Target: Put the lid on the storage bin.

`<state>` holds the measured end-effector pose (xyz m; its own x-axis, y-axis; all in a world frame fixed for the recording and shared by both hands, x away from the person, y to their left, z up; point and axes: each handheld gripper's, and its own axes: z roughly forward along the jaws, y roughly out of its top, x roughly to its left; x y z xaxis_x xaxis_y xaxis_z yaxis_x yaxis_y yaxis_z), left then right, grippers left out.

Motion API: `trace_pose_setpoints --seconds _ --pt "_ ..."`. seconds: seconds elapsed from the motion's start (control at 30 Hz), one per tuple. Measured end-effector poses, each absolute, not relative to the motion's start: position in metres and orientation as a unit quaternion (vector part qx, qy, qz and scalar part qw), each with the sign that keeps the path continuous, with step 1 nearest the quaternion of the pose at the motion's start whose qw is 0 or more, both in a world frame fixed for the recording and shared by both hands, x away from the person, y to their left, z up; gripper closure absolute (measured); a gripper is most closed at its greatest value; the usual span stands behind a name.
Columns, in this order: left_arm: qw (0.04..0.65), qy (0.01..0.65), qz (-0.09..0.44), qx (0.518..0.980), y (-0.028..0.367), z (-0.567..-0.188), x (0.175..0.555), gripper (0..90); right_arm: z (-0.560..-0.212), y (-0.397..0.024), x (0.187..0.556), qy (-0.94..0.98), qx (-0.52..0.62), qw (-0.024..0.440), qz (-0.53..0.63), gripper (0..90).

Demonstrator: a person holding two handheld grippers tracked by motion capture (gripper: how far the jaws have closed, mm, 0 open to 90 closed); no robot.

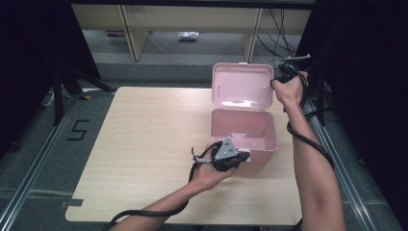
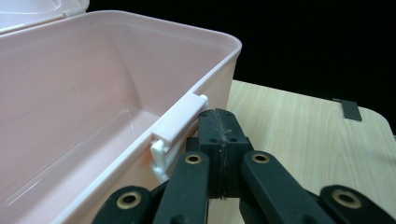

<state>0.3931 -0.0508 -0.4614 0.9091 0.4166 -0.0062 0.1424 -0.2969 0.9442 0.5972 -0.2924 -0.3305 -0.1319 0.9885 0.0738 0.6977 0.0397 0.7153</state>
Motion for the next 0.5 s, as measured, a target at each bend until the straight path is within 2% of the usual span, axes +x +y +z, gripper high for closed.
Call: trace_pose_setpoints --seconds 0.2,0.23,0.27,0.33,0.5 --pt "0.566 0.175 0.122 0.796 -0.051 -0.461 0.393 90.0 -0.327 -0.291 0.593 0.676 0.618 0.234 0.327 89.1" --pt "0.566 0.175 0.121 0.797 -0.051 -0.461 0.393 90.0 -0.33 -0.294 0.593 0.682 0.603 0.249 0.332 89.2" --pt "0.566 0.175 0.121 0.797 -0.051 -0.461 0.393 89.9 -0.328 -0.292 0.592 0.674 0.615 0.24 0.333 89.2" --pt "0.565 0.174 0.121 0.797 -0.051 -0.461 0.393 90.0 -0.329 -0.294 0.591 0.679 0.602 0.253 0.334 89.2" --pt "0.566 0.175 0.121 0.796 -0.051 -0.461 0.393 90.0 -0.326 -0.292 0.586 0.671 0.612 0.243 0.342 89.3"
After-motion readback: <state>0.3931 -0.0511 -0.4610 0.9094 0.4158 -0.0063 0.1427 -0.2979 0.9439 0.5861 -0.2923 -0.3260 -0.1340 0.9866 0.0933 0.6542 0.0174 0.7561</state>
